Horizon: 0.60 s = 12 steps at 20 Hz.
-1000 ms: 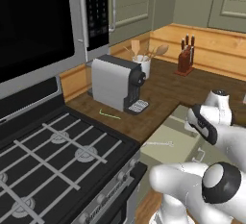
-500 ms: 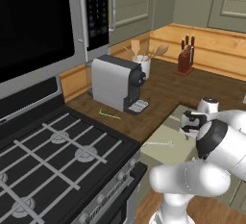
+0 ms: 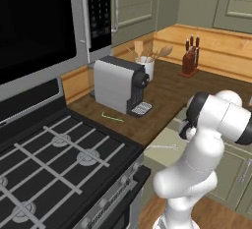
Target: Pick the tongs from the drawer and place it on the counter.
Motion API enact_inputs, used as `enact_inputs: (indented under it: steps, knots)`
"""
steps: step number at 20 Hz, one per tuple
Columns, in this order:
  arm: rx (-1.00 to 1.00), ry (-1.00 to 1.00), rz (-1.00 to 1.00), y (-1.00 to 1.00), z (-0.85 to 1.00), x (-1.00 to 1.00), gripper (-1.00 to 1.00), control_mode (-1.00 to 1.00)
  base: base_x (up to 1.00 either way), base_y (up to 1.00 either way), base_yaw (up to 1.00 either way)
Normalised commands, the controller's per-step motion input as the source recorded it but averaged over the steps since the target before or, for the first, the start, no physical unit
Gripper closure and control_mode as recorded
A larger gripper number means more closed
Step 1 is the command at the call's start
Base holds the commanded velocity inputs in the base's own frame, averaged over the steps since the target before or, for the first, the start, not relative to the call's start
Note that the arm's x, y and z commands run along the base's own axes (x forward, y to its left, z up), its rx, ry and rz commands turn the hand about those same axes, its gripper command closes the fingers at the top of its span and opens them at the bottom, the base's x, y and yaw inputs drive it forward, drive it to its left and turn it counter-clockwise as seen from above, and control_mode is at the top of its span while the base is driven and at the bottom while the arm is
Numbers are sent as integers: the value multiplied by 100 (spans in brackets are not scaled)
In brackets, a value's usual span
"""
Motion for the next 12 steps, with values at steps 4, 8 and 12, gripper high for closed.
enact_inputs:
  steps: [4, 8, 12]
  knots:
    - [2, 12, -1, -36, -63, -7, -100, -100, 0, 0, 0]
    - [6, 22, -4, -88, -41, -91, -100, -100, 0, 0, 0]
    - [8, 30, 0, -100, -31, -100, -100, -100, 0, 0, 0]
